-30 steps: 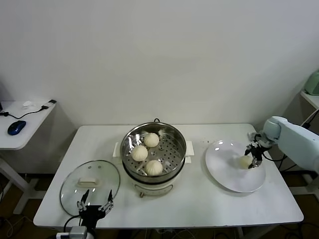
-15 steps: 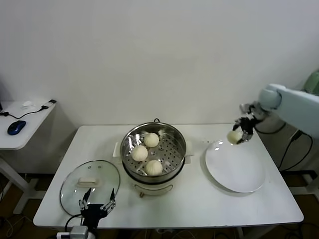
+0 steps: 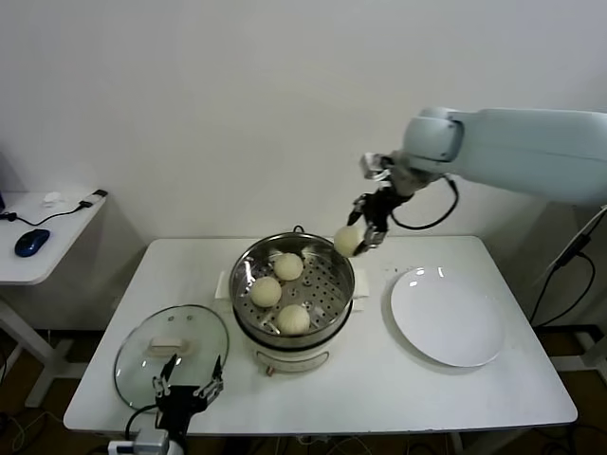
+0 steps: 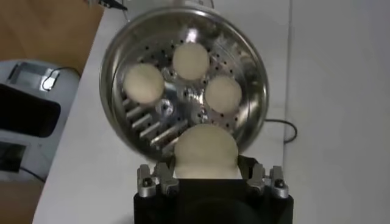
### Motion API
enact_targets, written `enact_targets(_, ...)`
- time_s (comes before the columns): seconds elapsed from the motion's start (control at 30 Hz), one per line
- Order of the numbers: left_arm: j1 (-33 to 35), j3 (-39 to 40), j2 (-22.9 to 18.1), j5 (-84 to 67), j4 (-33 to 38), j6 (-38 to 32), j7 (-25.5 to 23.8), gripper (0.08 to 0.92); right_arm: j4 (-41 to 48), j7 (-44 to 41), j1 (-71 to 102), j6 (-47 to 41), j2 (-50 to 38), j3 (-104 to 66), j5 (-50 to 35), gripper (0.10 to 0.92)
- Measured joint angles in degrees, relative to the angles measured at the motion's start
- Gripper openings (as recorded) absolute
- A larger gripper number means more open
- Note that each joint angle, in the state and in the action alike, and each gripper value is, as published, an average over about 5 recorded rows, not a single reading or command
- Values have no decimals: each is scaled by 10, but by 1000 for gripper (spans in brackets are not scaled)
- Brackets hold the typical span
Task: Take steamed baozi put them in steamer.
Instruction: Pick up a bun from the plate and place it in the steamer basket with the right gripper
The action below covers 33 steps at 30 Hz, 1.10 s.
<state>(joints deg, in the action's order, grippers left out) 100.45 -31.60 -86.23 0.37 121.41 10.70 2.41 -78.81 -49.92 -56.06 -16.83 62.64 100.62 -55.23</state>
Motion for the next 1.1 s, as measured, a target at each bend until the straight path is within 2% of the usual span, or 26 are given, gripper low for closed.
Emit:
enact_targets(0.27, 1, -4, 0, -6, 1, 1, 0, 823, 1, 53, 50, -44, 58, 2, -18, 679)
enact_targets(0.73, -1, -5, 0, -12, -3, 2, -1, 823, 25, 100, 130, -76, 87, -3, 13, 688)
enact_targets(0.93, 0, -6, 0, -13, -3, 2, -1, 823, 32, 100, 137, -75, 89, -9, 17, 789)
enact_targets(1.1, 2, -7, 1, -13, 0, 3, -1, 823, 39, 87, 133, -59, 84, -21, 12, 821)
